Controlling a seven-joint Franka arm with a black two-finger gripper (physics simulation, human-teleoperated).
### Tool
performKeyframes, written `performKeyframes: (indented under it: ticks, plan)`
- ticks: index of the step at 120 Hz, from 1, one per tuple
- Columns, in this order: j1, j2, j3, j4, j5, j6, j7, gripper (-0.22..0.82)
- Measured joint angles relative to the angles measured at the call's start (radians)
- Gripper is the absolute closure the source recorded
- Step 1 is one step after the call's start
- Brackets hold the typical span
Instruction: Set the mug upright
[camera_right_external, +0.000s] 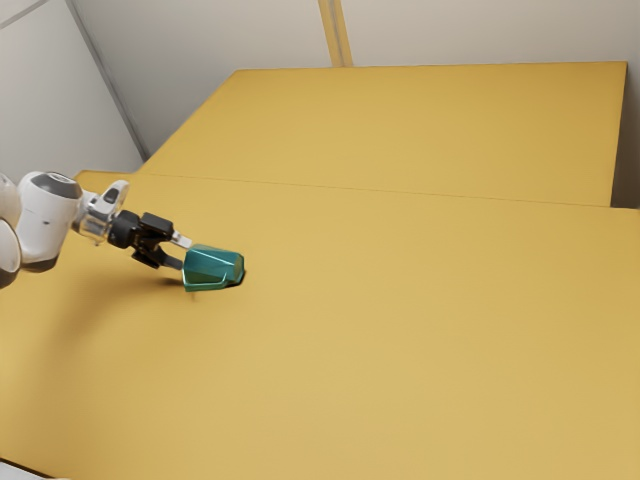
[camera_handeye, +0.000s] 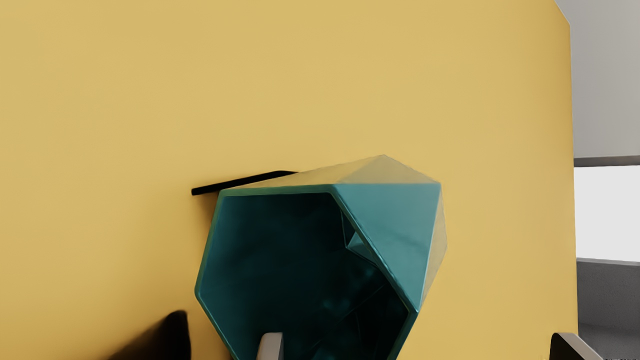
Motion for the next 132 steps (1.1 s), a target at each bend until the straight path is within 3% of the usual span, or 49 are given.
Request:
performKeyframes:
  ticks: [56, 82, 132]
  plan:
    - [-0.036, 0.022, -0.008, -0.001, -0.017, 0.001, 0.014, 0.05]
    - [-0.038, 0.024, -0.014, -0.001, -0.025, 0.001, 0.018, 0.19]
    - [-0.037, 0.021, -0.020, -0.001, -0.034, 0.001, 0.022, 0.57]
